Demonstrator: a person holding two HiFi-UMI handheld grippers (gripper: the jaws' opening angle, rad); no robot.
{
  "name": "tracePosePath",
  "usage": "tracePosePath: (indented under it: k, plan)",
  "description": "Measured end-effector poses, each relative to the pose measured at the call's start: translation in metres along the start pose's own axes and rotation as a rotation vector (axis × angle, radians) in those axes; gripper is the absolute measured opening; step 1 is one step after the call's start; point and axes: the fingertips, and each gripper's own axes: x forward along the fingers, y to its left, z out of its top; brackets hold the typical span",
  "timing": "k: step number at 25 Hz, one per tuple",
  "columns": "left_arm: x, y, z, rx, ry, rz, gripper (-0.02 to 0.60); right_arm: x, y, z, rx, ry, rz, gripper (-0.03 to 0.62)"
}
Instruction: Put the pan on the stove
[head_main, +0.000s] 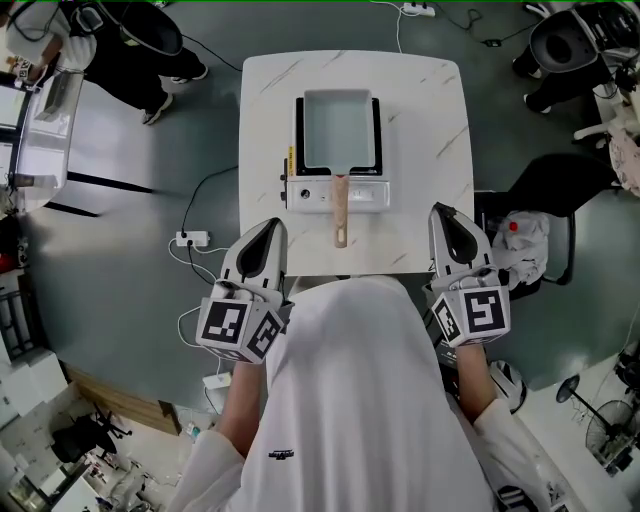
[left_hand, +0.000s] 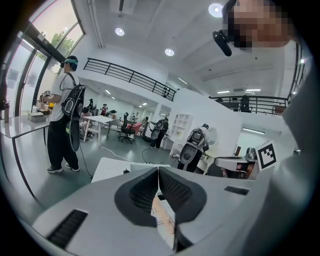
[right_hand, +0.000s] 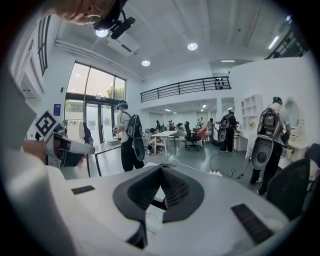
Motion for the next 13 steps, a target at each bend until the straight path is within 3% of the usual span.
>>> tracePosePath:
  k: [13]
  plan:
    - [0.0087,-0.001,0.0036,0.012,0.007,-0.024,-0.002,0.0102,0.0048,0.0035,-0.001,0.002,0.002,0.005]
